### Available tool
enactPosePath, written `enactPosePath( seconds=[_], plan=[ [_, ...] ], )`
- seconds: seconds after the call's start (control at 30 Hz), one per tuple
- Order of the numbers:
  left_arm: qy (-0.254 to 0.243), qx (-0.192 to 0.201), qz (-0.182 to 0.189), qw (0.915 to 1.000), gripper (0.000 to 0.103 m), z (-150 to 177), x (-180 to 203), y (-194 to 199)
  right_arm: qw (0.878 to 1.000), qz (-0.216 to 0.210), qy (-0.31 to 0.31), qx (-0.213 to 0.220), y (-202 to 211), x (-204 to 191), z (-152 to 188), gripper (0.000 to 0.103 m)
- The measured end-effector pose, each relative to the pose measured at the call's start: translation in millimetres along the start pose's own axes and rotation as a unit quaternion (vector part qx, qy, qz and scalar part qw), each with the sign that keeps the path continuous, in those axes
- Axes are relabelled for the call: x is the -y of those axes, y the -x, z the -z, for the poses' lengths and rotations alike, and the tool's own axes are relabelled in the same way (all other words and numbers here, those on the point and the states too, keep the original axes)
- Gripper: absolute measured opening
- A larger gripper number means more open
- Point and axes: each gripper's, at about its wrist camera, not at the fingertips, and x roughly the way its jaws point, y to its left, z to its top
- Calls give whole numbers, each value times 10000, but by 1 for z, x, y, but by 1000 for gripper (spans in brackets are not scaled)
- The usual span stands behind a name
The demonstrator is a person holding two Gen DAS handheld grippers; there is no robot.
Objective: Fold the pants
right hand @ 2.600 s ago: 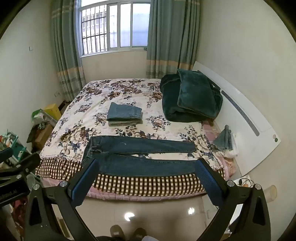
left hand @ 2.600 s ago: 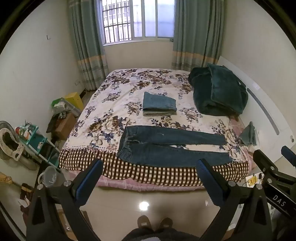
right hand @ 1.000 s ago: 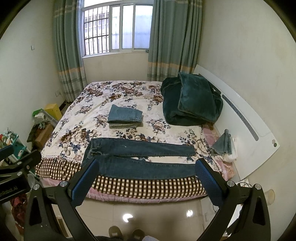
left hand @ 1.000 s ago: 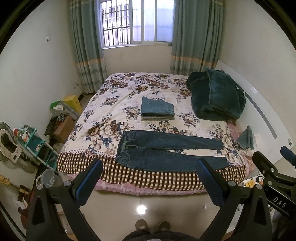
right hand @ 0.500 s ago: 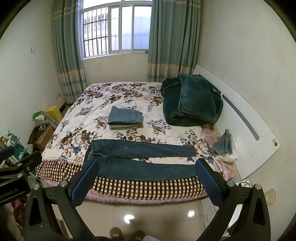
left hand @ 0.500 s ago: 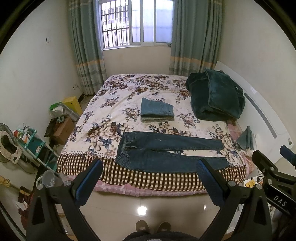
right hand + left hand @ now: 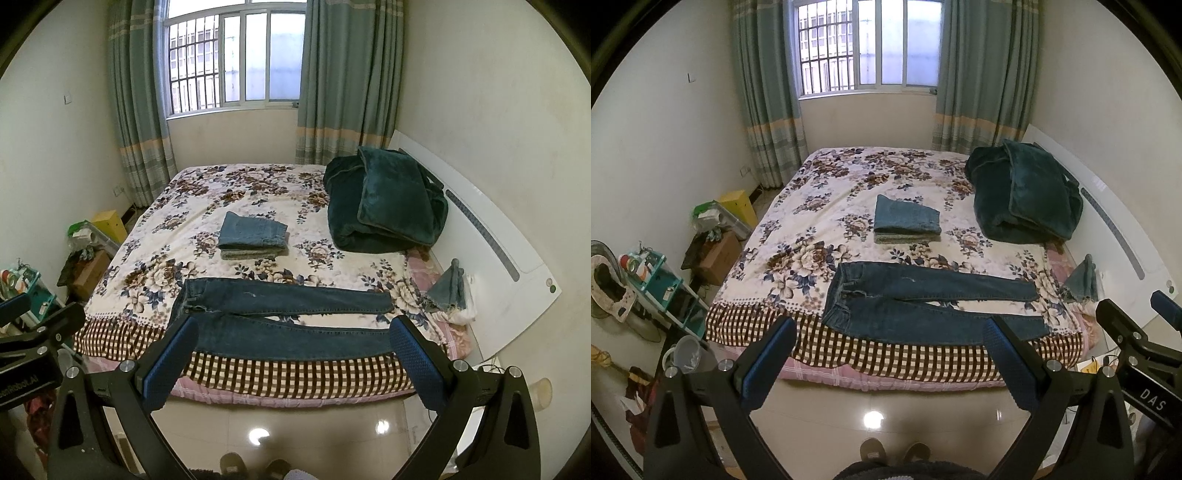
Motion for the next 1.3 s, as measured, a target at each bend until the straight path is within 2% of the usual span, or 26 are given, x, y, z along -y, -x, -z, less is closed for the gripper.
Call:
enactPosePath(
  seconds=[0.53,0.73,0.83,0.97,1.17,1.23,1.3],
  plan=[
    [46,-22,-80,10000,103,6,8,-2,9999,-115,-8,-5,2,-4,8,103],
    [215,141,-452,9986,103,6,21,-24,9997,-62,-198,-95,-27,18,12,103],
    [296,167,-725,9968,103,-1,24,-56,9993,-48,-359,-50,-58,31,11,103],
    [280,263,-1184,9922,103,-10,25,-118,9984,304,-468,2,-120,46,13,103],
    [262,-431,-1383,9891,103,-31,31,-245,9953,479,-702,-456,-236,67,-5,103],
    [151,-691,-1468,9866,103,-40,38,-298,9937,545,-833,-515,-280,84,-12,103],
    [99,-936,-1464,9847,103,-47,42,-339,9903,669,-944,-771,-335,96,-16,103]
  ],
)
